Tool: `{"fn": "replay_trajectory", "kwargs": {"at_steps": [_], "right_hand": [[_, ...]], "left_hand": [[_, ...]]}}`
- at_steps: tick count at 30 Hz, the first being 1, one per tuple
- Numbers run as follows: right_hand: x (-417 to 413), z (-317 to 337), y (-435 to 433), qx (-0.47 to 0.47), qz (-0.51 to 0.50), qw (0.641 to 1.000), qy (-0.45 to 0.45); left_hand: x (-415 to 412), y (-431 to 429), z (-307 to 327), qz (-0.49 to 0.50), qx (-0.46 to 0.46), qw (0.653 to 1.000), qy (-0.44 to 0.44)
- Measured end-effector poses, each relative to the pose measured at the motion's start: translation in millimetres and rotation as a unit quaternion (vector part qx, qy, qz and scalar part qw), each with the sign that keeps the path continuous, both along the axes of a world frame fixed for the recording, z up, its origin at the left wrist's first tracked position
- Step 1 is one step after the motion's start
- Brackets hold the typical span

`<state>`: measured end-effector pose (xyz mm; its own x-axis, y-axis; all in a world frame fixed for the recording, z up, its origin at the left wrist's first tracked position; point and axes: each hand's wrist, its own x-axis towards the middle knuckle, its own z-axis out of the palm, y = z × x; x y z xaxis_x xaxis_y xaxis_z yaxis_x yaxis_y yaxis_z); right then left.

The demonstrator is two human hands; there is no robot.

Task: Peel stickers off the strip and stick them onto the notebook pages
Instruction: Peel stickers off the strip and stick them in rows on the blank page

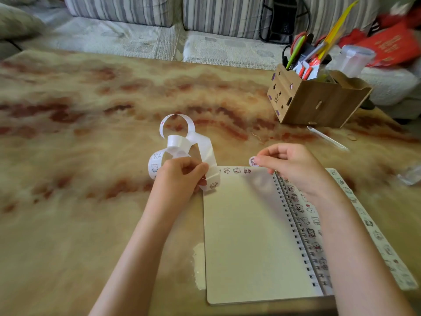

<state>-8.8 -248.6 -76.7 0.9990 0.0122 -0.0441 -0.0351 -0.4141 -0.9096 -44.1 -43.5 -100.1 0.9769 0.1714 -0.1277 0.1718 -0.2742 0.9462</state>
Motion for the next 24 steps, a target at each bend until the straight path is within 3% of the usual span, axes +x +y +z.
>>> {"fn": "replay_trajectory", "kwargs": {"at_steps": [9, 24], "right_hand": [[8, -11, -6, -0.131, -0.023, 0.991, -0.008], [11, -18, -6, -0.155, -0.028, 0.987, -0.006]], "left_hand": [[0, 0, -3, -0.006, 0.047, 0.999, 0.004], [1, 0, -4, -0.01, 0.061, 0.998, 0.009]]}}
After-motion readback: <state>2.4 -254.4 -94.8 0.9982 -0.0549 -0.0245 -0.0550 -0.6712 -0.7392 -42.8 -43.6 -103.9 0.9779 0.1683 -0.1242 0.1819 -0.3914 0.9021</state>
